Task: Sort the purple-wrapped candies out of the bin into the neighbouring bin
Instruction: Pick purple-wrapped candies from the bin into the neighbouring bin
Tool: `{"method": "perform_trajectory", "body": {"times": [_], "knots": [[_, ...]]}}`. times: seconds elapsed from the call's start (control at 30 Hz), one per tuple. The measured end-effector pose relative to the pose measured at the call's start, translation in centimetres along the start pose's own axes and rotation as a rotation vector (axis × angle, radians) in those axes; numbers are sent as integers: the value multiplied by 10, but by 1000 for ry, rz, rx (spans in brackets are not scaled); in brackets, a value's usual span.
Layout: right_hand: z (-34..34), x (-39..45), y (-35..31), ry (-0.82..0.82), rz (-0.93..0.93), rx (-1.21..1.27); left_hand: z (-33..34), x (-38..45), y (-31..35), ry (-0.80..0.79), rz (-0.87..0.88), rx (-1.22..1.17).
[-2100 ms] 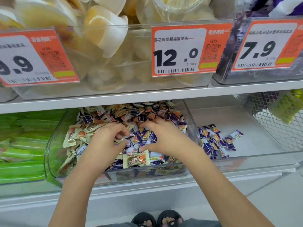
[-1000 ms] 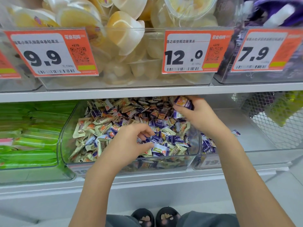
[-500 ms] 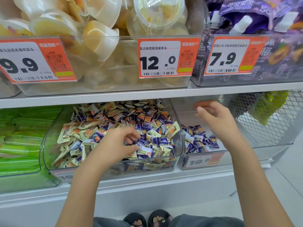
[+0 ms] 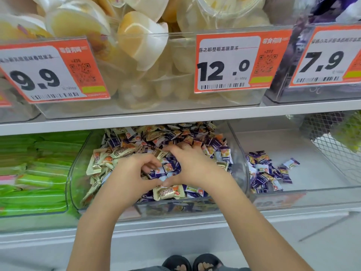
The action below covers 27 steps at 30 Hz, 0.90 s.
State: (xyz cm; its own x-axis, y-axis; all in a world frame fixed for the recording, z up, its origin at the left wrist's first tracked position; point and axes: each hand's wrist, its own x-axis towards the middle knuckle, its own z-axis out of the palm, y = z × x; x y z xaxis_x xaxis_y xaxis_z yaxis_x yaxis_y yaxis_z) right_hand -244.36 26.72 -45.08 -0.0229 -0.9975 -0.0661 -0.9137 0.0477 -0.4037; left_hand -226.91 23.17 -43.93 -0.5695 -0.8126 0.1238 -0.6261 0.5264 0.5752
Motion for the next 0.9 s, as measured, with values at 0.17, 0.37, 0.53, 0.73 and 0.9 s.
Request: {"method": "perform_trajectory", "body": {"times": [0.17, 0.37, 0.53, 0.73, 0.9], "knots": [[6, 11, 2, -76, -17, 77, -2, -2, -11, 70, -6, 37], [13, 18, -5, -30, -1, 148, 1, -1, -10, 87, -26, 128], [15, 20, -8, 33, -11, 188, 4, -1, -8, 85, -40, 173], [4, 13, 3, 110, -46, 475, 3, -2, -8, 56, -78, 177], [-18, 5, 3, 229, -126, 654, 4, -2, -3, 102, -46, 148]]}}
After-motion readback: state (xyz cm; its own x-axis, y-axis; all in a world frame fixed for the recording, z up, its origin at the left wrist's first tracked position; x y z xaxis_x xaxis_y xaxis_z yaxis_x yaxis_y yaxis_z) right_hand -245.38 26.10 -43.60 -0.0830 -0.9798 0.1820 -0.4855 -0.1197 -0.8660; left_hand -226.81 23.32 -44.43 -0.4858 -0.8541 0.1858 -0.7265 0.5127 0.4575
